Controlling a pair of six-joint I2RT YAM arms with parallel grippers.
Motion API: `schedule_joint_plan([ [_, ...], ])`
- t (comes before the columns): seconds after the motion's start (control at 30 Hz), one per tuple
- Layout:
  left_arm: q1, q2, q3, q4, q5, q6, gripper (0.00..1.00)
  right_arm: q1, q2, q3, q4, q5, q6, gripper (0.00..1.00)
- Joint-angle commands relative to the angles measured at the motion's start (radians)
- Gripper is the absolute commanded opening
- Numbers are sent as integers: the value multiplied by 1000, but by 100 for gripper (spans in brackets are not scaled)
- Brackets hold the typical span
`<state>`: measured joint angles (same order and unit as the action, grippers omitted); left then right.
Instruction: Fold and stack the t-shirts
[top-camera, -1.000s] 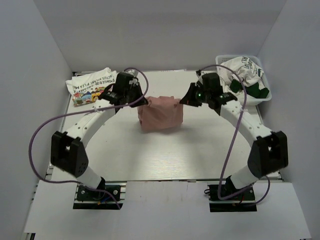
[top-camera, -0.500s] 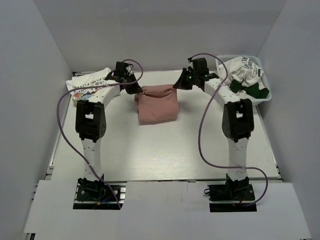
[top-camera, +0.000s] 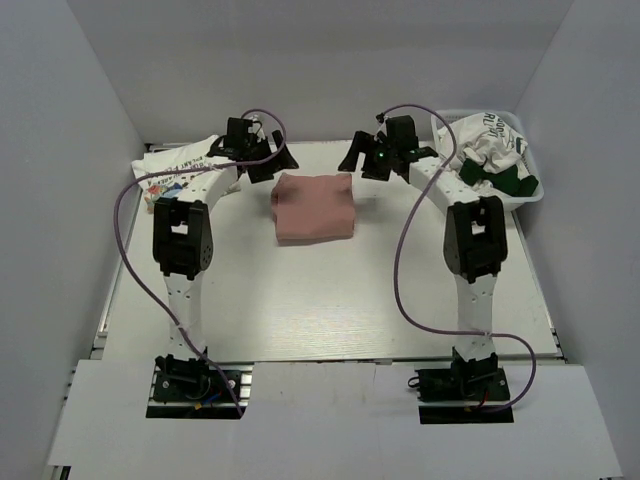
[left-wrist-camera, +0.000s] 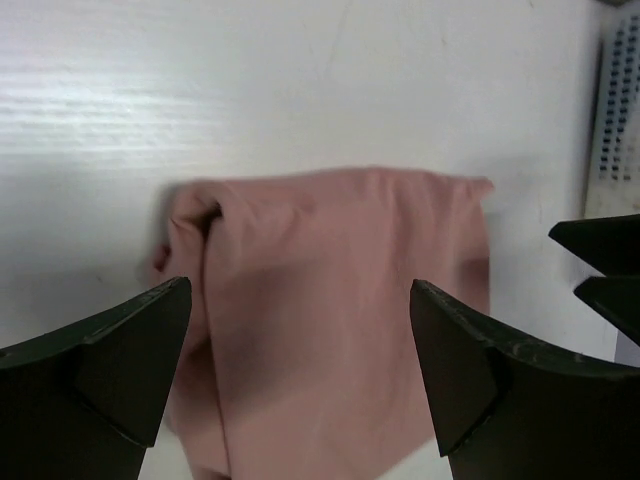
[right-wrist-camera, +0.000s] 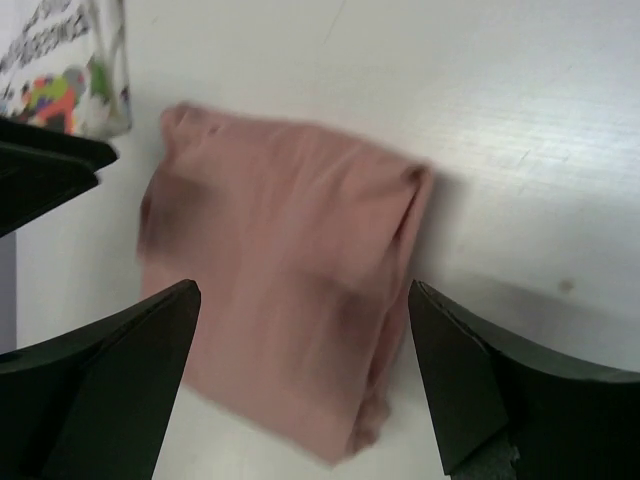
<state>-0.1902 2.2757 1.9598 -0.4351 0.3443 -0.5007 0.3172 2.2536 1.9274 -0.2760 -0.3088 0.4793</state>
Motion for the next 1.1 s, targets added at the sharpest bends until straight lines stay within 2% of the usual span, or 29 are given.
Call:
schedule_joint_plan([
  [0.0,-43,-188,-145,82,48,22,100,51,-205,-169,93,-51,-48,90],
  [0.13,-84,-294,-414,214,120,-21,100,85,-319,-445,219,-160,-18,90],
  [0.17,-97,-304,-445,238,121,-21,100,95,-319,-470,294,-179,-8,90],
  [0.27,-97,-295,-510,222,121,-48,100,98,-280,-545,359,-271,47,90],
  [0.4,-97,-285,-620,251,121,-48,100,91,-230,-694,475,-222,87,90],
  [0.5,-77,-266,-699,262,111,-61,100,77,-169,-739,448,-182,102,90],
  [0.67,-68,-268,-733,253,94,-61,100,80,-149,-755,412,-151,81,90],
  [0.93,-101,-451,-630,122,-17,24,100,100,-440,-772,361,-124,-27,90],
  [1.07,-101,-476,-610,92,-146,36,100,108,-555,-815,339,-95,-68,90],
])
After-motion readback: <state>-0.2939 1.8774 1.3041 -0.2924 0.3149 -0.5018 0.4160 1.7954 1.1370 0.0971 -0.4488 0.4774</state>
